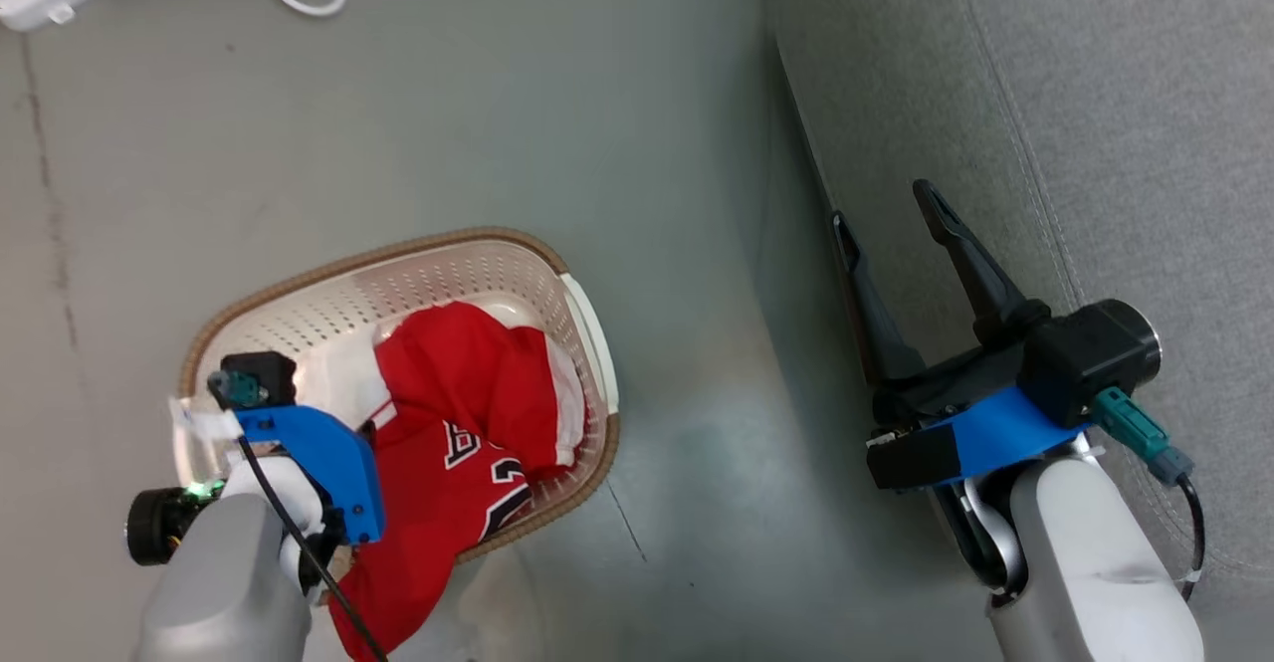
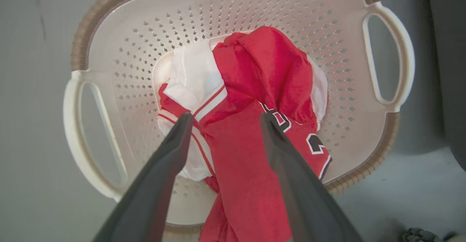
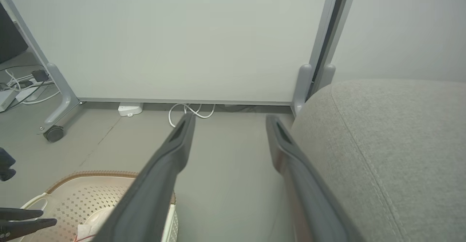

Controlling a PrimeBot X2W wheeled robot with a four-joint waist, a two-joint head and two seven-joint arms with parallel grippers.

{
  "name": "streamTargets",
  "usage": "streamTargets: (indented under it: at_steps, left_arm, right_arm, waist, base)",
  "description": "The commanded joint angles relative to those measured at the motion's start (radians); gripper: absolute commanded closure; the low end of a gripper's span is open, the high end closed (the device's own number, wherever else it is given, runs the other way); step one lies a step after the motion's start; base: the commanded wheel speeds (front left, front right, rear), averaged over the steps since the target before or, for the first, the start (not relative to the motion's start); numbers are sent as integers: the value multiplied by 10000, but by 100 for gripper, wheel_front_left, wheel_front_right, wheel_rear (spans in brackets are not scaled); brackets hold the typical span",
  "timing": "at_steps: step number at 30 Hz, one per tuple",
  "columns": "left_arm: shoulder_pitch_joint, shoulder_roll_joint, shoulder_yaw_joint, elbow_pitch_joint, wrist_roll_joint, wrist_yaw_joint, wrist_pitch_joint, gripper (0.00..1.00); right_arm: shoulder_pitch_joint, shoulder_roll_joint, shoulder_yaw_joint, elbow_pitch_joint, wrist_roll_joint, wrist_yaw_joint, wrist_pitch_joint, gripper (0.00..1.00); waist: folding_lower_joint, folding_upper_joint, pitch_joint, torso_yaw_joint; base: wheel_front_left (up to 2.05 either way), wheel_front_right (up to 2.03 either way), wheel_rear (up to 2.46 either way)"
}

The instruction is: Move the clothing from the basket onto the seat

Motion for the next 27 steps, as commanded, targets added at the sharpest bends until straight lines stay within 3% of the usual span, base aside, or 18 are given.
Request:
streamTargets:
  at_steps: [1, 6, 14, 27]
  left_arm:
    - [-286, 111, -18, 70, 44, 50, 135, 0]
    - [-1077, 410, -270, 554, 208, 18, 942, 0]
    - [-1715, 818, -880, 707, 442, -192, 1249, 0]
    - [-2122, 1174, -1688, 1156, 443, -280, 2619, 0]
  right_arm:
    - [-212, -7, 47, -66, 43, 1, -82, 0]
    - [-542, -4, 377, 49, 410, 1, -354, 0]
    - [-866, -5, 879, 198, 818, 1, -630, 0]
    - [-1252, -9, 1199, 31, 1162, 1, -727, 0]
  waist:
    - [-3, 0, 1176, -821]
    - [-3, 0, 1997, -1173]
    - [-3, 0, 2821, -1434]
    - [-3, 0, 3484, -1624]
  base:
    - [0, 0, 0]
    - [0, 0, 0]
    - [0, 0, 0]
    - [0, 0, 0]
